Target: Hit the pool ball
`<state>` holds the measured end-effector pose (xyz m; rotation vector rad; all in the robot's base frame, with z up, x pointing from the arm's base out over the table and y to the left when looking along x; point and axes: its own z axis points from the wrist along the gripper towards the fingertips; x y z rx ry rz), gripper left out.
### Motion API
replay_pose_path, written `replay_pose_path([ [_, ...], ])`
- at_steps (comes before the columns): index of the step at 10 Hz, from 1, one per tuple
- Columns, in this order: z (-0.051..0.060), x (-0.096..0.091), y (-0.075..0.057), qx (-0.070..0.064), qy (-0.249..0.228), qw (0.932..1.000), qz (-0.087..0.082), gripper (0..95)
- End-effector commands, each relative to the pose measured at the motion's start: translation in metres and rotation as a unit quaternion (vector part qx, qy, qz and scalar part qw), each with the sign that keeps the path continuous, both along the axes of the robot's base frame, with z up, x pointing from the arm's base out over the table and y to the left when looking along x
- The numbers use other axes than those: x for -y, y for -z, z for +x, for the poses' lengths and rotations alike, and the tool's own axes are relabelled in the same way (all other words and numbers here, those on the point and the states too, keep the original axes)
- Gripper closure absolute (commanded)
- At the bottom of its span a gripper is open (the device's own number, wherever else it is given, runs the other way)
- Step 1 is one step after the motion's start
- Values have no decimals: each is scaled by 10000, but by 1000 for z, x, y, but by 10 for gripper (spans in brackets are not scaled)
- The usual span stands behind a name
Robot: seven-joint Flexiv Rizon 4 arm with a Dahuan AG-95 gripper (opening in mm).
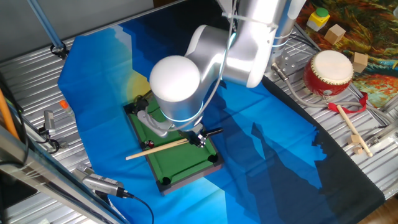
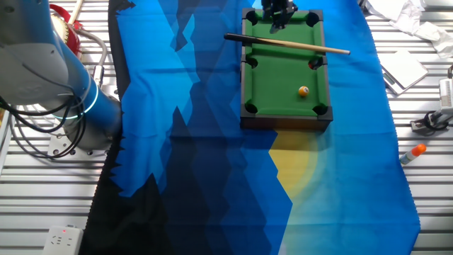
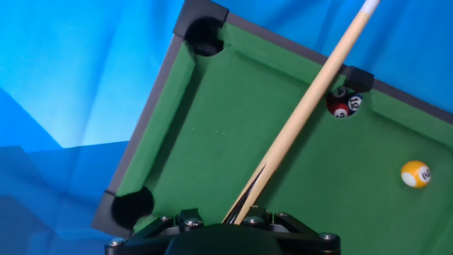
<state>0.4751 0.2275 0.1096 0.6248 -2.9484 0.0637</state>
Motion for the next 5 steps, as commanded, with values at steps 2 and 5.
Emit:
replay_pose_path([
  [2, 1, 4, 7, 59, 25, 10000, -24, 570],
  [5, 1, 5, 10, 64, 125, 9998, -145, 570],
])
